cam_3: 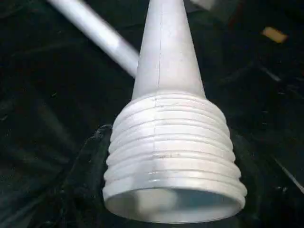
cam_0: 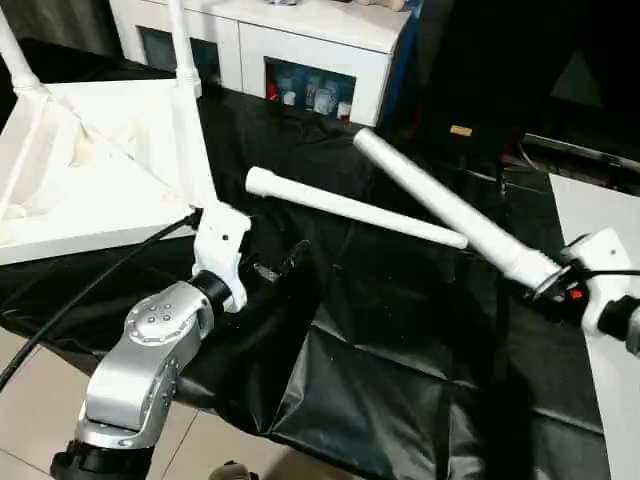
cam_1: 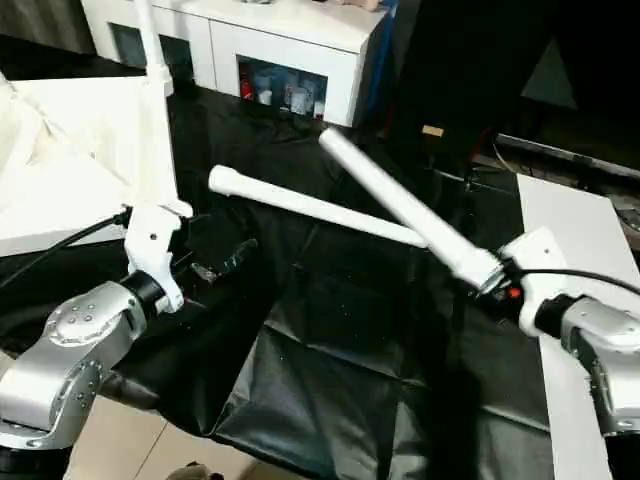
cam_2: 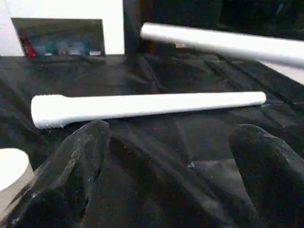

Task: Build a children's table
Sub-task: Move to table

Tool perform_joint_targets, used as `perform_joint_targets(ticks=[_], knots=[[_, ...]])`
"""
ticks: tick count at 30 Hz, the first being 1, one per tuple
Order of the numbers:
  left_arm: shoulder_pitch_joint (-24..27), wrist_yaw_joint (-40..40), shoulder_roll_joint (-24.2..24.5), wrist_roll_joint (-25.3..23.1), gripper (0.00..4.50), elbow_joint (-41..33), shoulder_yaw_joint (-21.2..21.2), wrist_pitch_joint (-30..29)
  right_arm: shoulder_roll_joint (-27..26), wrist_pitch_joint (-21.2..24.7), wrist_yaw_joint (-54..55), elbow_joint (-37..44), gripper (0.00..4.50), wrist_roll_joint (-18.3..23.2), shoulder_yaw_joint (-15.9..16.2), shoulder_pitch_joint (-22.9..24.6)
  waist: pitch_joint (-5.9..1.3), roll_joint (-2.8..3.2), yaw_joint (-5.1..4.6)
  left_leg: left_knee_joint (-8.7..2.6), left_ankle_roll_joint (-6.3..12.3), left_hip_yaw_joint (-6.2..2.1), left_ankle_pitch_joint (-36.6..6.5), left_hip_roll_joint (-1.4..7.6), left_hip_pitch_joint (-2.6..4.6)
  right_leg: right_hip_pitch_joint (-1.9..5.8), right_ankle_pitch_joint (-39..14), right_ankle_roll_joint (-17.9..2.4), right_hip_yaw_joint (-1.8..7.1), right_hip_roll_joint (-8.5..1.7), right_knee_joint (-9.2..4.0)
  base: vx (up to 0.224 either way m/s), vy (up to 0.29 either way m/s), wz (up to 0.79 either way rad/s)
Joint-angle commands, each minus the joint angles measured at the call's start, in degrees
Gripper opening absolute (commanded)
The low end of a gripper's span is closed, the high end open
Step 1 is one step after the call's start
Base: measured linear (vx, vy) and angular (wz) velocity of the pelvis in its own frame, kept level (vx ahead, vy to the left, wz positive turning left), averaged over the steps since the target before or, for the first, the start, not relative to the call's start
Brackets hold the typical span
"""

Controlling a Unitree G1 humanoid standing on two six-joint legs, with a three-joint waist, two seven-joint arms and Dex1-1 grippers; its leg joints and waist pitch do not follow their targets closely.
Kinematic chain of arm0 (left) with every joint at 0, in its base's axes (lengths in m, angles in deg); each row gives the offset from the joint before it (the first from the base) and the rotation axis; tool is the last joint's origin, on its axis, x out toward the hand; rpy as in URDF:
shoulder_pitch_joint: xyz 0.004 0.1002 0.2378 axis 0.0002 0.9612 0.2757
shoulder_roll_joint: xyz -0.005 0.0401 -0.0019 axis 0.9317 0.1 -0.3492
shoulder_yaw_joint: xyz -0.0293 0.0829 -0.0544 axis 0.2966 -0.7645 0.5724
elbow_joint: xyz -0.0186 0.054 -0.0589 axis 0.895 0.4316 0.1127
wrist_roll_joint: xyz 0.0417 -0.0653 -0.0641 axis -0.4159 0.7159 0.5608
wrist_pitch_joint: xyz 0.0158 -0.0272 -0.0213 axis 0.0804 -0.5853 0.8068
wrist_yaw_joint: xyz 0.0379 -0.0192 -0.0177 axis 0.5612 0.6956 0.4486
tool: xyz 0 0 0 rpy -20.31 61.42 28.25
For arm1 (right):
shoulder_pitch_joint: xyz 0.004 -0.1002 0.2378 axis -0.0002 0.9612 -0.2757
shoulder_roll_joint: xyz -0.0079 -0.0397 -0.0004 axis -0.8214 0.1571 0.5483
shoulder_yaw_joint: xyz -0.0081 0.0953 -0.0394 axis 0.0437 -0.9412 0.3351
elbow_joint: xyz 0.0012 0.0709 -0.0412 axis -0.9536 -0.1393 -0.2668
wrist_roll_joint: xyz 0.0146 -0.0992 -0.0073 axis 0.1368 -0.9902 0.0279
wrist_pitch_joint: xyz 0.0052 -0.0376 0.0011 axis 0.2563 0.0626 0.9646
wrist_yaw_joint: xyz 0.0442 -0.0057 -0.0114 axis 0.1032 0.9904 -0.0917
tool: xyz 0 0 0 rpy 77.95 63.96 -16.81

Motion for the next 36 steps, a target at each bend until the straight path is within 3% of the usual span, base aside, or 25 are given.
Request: perform_joint_targets(ticks=[1, 4, 10, 16, 21, 23, 24, 25, 27, 28, 30, 36], knots=[[-0.69, -0.05, -0.16, -0.45, 4.5, 0.5, -0.44, 0.31, -0.84, 0.37, 2.44, 2.44, 2.87, 0.71, -1.48, -1.37, -2.75, -0.45, -0.18, -4.91, 0.16, -0.83, -13.3, 2.45, 1.09, 1.38, -14.44, -7.85, 2.39, -4.12, -6.11, 0.0, 0.0, 0.0], [-0.78, 0.01, -0.22, -0.47, 4.5, 0.78, -0.5, 0.51, -4.46, 1.65, 8.65, 2.39, 2.87, -0.37, -1.56, -1.94, -2.78, -0.37, -0.56, -5.06, -0.34, -0.92, -13.18, 2.37, 1.03, 1.25, -14.95, -7.45, 2.37, -4.06, -6.05, 0.0, 0.0, 0.0], [-0.71, 0.57, -0.85, -0.79, 4.5, 0.7, -1.22, 0.57, -11.14, -2.66, 20.21, -0.75, 2.87, -4.0, -2.5, -1.42, -2.95, -0.17, -0.82, -5.08, -1.44, -0.79, -12.33, 2.4, 1.19, 1.12, -11.75, -7.61, 2.42, -3.87, -5.7, 0.0, 0.0, 0.0], [-0.59, 0.21, -0.38, -0.93, 4.5, 0.73, -1.28, 0.55, -7.36, -7.6, 20.9, -6.48, 2.87, -9.02, -1.01, 0.42, -2.82, -0.21, -0.18, -5.06, -1.9, -0.64, -13.38, 2.28, 1.11, 1.39, -11.57, -6.54, 2.53, -3.93, -5.82, 0.0, 0.0, 0.0], [-0.63, 0.09, -0.33, -1.03, 4.5, 1.14, -1.44, 0.72, -4.68, -11.72, 19.12, -10.26, 2.87, -10.92, 0.23, 1.11, -2.7, -0.27, -0.64, -5.0, -1.38, -0.71, -15.1, 2.15, 0.87, 1.41, -14.57, -5.78, 2.45, -3.93, -6.18, 0.0, 0.0, 0.0], [-0.92, 0.12, -0.59, -1.25, 4.5, 1.63, -1.75, 0.83, -4.36, -13.81, 17.55, -11.65, 2.87, -12.66, 2.85, 2.29, -2.74, -0.45, -0.98, -4.98, -1.08, -0.8, -14.86, 2.2, 0.75, 1.41, -14.17, -6.09, 2.39, -3.86, -6.07, 0.0, 0.0, 0.0], [-1.05, 0.17, -0.7, -1.32, 4.5, 1.82, -1.83, 0.84, -4.73, -14.35, 17.15, -11.8, 2.87, -13.2, 3.89, 2.95, -2.73, -0.4, -1.16, -4.9, -0.78, -0.72, -14.86, 2.18, 0.7, 1.36, -13.85, -6.52, 2.43, -3.91, -6.15, 0.0, 0.0, 0.0], [-1.16, 0.25, -0.78, -1.36, 4.5, 1.97, -1.88, 0.81, -5.17, -14.76, 16.86, -11.82, 2.87, -13.53, 4.68, 3.54, -2.73, -0.89, -1.37, -4.9, -0.43, -0.7, -14.83, 2.2, 0.66, 1.38, -13.92, -6.75, 2.39, -3.84, -6.18, 0.0, 0.0, 0.0], [-1.29, 0.7, -0.99, -1.4, 4.5, 2.17, -1.88, 0.56, -6.52, -17.0, 17.19, -12.97, 2.87, -14.82, 6.31, 4.81, -2.78, -0.55, -1.49, -4.91, -0.12, -0.79, -14.64, 2.3, 0.67, 1.33, -13.46, -7.4, 2.4, -3.94, -6.06, 0.0, 0.0, 0.0], [-1.29, 0.7, -0.99, -1.4, 4.5, 2.17, -1.88, 0.56, -6.52, -17.0, 17.19, -12.97, 2.87, -14.82, 6.31, 4.81, -2.71, -0.83, -1.58, -4.96, -0.03, -0.77, -14.73, 2.28, 0.59, 1.34, -13.73, -7.53, 2.38, -3.94, -6.08, 0.0, 0.0, 0.0], [-1.2, 1.02, -1.14, -1.63, 4.5, 2.47, -1.99, 0.41, -8.18, -19.56, 17.95, -14.73, 2.87, -16.07, 7.79, 6.2, -2.69, -0.69, -1.8, -5.05, 0.03, -0.85, -15.21, 2.36, 0.61, 1.28, -14.19, -7.73, 2.35, -3.98, -6.09, 0.0, 0.0, 0.0], [-1.22, 1.07, -1.12, -1.72, 4.5, 2.83, -2.03, 0.33, -10.66, -21.77, 19.2, -15.91, 2.87, -16.25, 9.04, 7.45, -2.51, -0.5, -1.96, -5.21, -0.72, -0.93, -17.95, 2.34, 0.85, 0.95, -17.18, -6.51, 2.44, -3.89, -6.39, 0.0, 0.0, 0.0]])
